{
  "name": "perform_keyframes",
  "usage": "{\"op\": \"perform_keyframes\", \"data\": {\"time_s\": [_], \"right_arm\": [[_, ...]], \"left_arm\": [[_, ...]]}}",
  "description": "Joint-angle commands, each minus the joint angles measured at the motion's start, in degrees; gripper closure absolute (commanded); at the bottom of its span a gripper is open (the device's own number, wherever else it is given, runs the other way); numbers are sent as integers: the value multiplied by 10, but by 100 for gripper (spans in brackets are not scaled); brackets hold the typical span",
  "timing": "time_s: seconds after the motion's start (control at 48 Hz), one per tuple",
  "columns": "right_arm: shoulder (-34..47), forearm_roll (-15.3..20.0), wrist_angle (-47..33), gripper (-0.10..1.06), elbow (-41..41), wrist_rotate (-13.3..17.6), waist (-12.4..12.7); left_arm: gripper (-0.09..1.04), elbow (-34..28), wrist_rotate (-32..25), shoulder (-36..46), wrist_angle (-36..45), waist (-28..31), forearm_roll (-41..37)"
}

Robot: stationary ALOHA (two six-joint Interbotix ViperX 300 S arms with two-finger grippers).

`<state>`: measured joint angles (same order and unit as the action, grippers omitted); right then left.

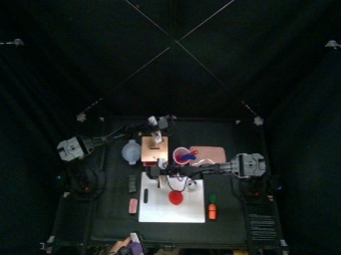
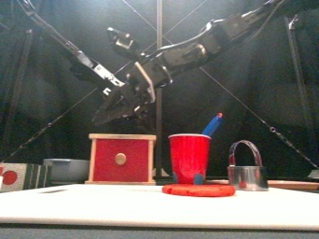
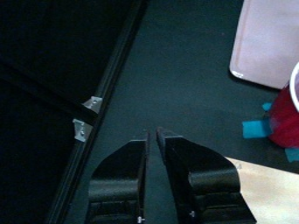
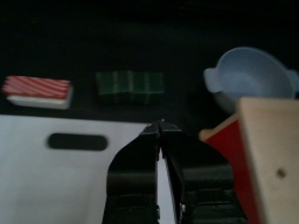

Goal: Get the cutter from the drawer then cut the dough then place the extra dough in the bowl
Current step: Cut the dough

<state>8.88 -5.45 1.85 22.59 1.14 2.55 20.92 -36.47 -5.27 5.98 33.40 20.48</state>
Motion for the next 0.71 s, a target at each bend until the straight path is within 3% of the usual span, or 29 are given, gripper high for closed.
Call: {"op": "perform_keyframes", "data": {"time_s": [0.021, 0.146, 0.292, 0.542, 0.708], "right_arm": [[-83, 29, 24, 43, 57, 2, 0], [-124, 51, 75, 27, 107, 0, -4], [-169, 47, 141, 15, 146, -11, -13], [-220, -16, 287, 12, 185, -29, -42], [-229, -9, 312, 12, 194, -55, -54]], "left_arm": [[35, 9, -1, 30, -52, -25, 15], [35, 38, 1, 40, -129, -64, 33], [35, 77, 0, 51, -229, -105, 87], [35, 132, 0, 65, -361, -183, 159], [35, 163, 1, 83, -420, -232, 182]]}}
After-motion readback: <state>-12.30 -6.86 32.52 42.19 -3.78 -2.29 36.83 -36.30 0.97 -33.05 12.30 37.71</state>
